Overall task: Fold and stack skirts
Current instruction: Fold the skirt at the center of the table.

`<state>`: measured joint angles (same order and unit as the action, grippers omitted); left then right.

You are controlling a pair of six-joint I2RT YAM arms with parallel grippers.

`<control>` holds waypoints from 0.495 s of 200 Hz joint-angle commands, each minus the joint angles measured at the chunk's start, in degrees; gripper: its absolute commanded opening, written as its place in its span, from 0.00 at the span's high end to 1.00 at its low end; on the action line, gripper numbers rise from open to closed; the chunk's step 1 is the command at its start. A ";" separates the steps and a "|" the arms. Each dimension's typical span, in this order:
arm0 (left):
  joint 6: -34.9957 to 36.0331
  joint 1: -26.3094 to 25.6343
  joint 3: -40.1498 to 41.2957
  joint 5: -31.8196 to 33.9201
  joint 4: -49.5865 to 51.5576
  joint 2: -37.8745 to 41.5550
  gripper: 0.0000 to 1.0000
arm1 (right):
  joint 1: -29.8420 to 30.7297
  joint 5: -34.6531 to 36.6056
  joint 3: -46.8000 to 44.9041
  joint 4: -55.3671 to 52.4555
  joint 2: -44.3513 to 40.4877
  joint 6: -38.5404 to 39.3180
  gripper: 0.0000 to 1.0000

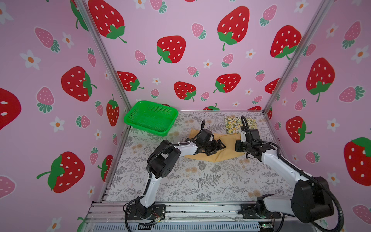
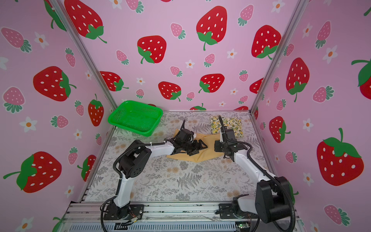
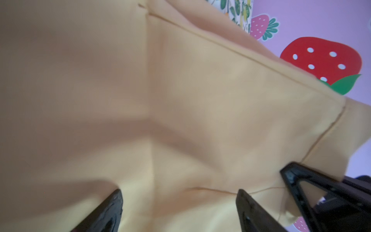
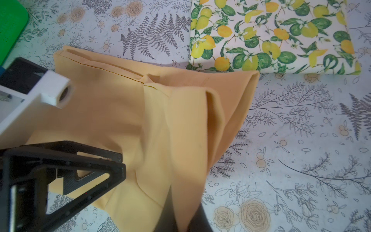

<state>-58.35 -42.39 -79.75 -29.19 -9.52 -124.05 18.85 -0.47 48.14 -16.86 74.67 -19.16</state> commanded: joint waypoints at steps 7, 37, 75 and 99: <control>-1.19 -0.76 -1.71 -0.96 -0.35 -0.99 0.11 | -0.66 0.06 0.71 -1.68 -0.72 1.49 1.00; -1.45 -1.74 -3.10 -1.04 0.23 -1.90 0.11 | -0.83 -0.06 2.90 -3.42 -0.40 1.82 1.00; -1.55 -3.46 -7.07 -0.99 1.71 -2.58 0.11 | -1.01 1.51 6.35 -5.56 1.13 2.97 1.00; -1.97 -3.30 -8.65 -1.56 2.12 -2.57 0.11 | -1.12 1.46 7.95 -5.76 2.15 2.99 1.00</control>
<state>-59.18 -45.56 -84.90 -29.63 -8.64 -126.30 18.20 0.08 53.76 -21.19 75.72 -17.39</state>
